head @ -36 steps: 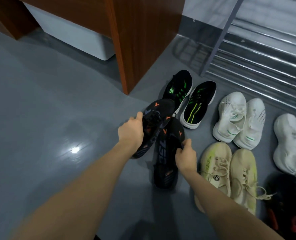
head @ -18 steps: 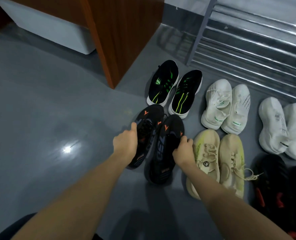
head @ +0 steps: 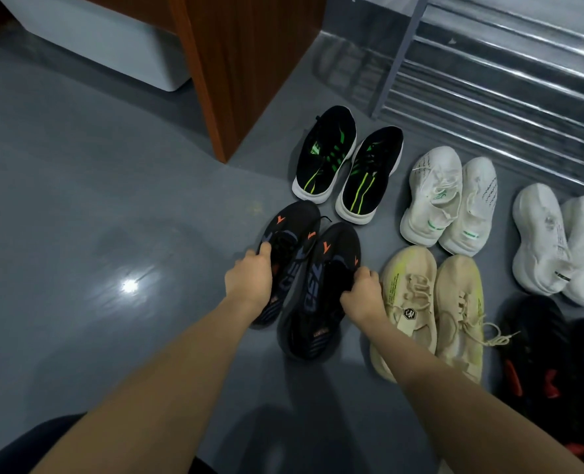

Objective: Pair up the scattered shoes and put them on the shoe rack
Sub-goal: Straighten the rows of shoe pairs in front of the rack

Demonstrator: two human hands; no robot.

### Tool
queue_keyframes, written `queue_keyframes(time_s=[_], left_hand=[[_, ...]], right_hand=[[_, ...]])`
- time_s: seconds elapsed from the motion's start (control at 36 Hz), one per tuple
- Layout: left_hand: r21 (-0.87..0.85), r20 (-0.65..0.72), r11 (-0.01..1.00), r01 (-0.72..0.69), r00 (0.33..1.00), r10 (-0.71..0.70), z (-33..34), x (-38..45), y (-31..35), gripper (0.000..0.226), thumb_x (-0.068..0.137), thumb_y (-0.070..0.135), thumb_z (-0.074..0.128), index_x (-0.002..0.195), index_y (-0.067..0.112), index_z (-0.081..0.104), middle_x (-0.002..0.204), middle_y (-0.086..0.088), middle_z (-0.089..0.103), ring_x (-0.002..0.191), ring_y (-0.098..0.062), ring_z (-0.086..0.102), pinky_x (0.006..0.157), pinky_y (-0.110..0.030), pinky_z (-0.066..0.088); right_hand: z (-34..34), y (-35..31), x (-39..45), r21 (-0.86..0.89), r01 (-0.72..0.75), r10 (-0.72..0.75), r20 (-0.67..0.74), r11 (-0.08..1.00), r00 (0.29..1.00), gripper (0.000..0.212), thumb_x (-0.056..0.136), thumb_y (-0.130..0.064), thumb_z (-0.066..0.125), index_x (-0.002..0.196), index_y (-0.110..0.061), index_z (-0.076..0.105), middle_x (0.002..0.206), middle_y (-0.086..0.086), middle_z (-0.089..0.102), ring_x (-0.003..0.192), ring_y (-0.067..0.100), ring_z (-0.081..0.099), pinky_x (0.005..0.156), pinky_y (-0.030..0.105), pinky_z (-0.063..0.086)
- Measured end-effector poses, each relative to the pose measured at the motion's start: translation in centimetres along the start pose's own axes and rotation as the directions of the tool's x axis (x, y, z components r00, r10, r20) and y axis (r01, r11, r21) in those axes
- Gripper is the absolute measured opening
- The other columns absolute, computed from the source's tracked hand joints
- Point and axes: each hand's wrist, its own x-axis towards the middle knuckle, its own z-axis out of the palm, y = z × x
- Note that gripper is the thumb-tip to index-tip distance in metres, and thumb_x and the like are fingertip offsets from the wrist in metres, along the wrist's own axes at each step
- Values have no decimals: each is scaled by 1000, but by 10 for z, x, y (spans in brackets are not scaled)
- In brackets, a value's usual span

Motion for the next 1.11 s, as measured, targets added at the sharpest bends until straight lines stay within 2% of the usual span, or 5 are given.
queue_keyframes(time_s=[0.28,0.69,0.83,0.97,1.11], left_hand=[[188,-111,977,-97,987,120,-5,-2,15,48,95,19,41,139,6,29,135,-12,41,120,-29,43,96,-34,39],[23,-128,969,-245,961,246,-35,17,91,33,95,19,41,125,7,45,125,-10,48,114,-27,45,95,-34,39],[58,-74,962,-267,960,271,-55,37,116,28,94,14,40,121,7,43,121,-10,49,114,-29,46,89,-34,40],[52,-37,972,-229,972,232,-86,60,154,36,96,12,37,131,6,39,129,-13,46,119,-30,45,94,-36,39],[75,15,986,-149,989,149,-103,73,185,33,95,13,39,126,5,41,126,-15,47,116,-33,45,91,-39,39]], right_hand=[[-3,-2,-1,-148,31,-51,-132,988,990,34,84,-12,51,117,-2,46,122,16,43,113,36,46,87,43,43],[-81,-15,47,-84,235,-244,-125,968,962,21,88,-8,46,106,-2,53,116,14,47,101,33,53,85,40,46],[-114,-18,69,-104,280,-291,-117,954,950,19,89,-10,43,105,-5,53,113,11,50,98,32,54,82,42,46],[-154,-20,100,-93,334,-341,-61,938,938,19,89,-10,44,104,-6,55,110,13,56,99,32,56,84,40,47],[-188,-25,128,-60,392,-390,33,918,920,17,86,-7,45,99,-8,55,107,13,59,98,30,56,81,38,47]])
